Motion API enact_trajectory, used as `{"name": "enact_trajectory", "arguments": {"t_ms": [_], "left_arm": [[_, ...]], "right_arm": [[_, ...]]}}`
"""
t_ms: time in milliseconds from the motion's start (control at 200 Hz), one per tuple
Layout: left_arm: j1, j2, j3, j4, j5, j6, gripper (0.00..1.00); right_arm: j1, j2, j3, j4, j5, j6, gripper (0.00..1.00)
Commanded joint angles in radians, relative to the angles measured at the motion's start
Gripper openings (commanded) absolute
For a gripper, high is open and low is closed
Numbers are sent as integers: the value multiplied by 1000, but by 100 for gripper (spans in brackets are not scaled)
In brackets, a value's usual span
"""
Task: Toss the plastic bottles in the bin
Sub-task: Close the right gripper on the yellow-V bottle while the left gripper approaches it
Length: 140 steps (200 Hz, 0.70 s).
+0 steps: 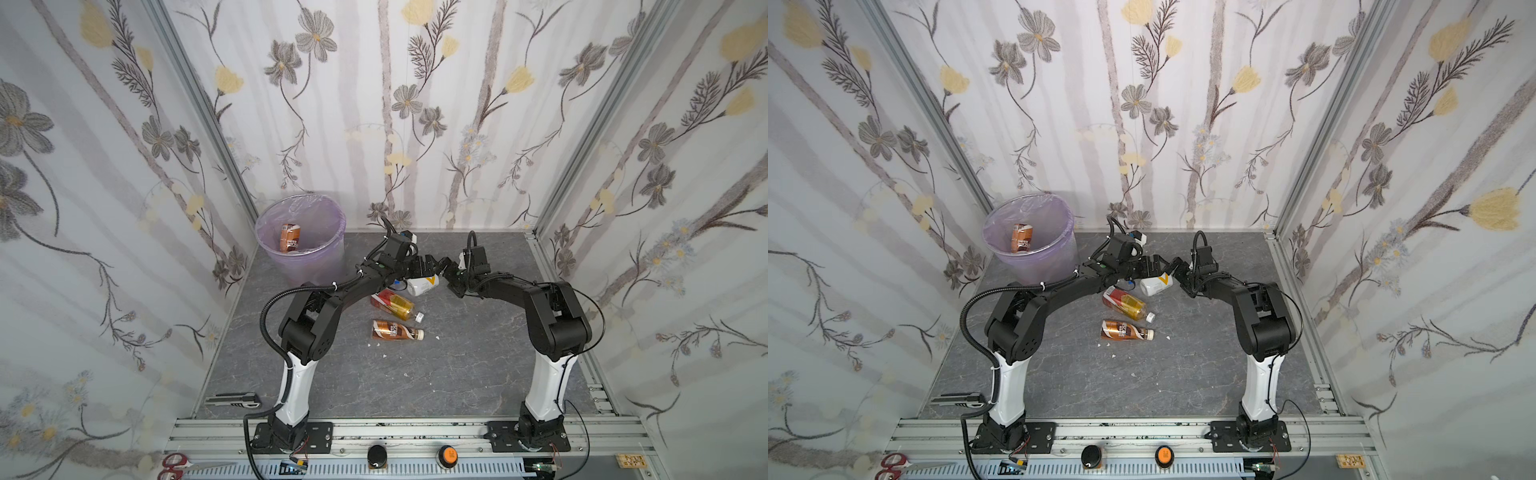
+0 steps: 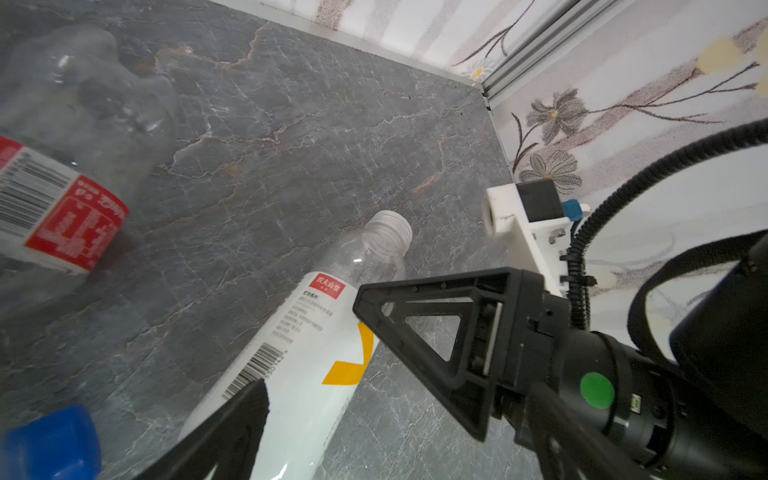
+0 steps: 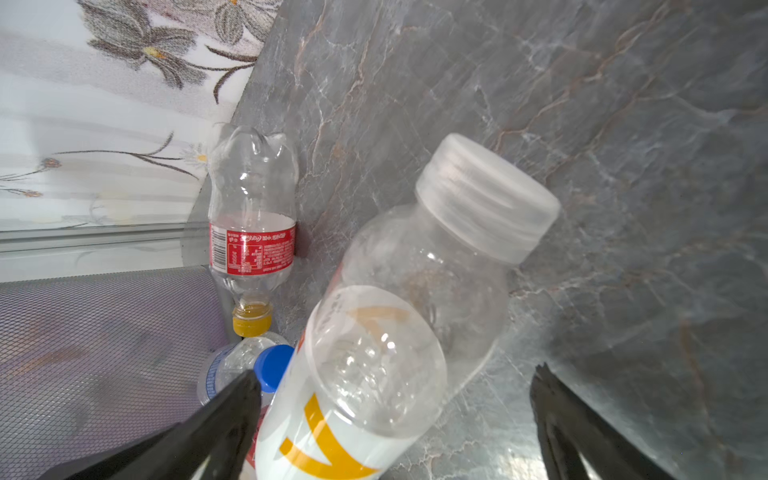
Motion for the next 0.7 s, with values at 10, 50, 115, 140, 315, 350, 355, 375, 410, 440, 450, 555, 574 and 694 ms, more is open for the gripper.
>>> {"name": "enact_trajectory", "arguments": {"t_ms": [10, 50, 115, 140, 315, 350, 355, 375, 410, 440, 450, 555, 574, 694], "left_arm": [[16, 1, 2, 29, 39, -41, 100], [22, 3, -4, 41, 55, -58, 100], [28, 6, -16, 71, 86, -85, 100], [29, 7, -21, 85, 97, -98, 100], [46, 18, -45, 178, 158, -173, 100], [52, 18, -61, 216, 171, -201, 100], [53, 18, -62, 220, 172, -204, 100], [58, 19, -68, 235, 180, -221, 100], [62, 22, -71, 245, 185, -238, 100], [63, 24, -70, 246, 183, -238, 100], [63, 24, -70, 246, 181, -237, 100], [64, 27, -71, 246, 175, -240, 100], [64, 28, -72, 245, 170, -244, 100], [63, 47, -61, 246, 176, -262, 100]], "right_arm": [[0, 16, 14, 54, -18, 33, 100], [-1, 21, 17, 57, -18, 37, 100], [0, 29, 21, 62, -17, 45, 100], [0, 33, 21, 66, -17, 49, 100], [7, 45, 22, 86, -17, 73, 100], [8, 44, 24, 87, -16, 78, 100], [9, 44, 24, 88, -16, 78, 100], [11, 46, 24, 88, -15, 79, 100], [12, 47, 26, 89, -12, 81, 100], [14, 48, 29, 85, -8, 84, 100], [13, 48, 29, 85, -7, 85, 100], [18, 52, 29, 87, 1, 94, 100], [18, 53, 30, 87, 4, 95, 100], [22, 62, 35, 92, 6, 110, 100]]}}
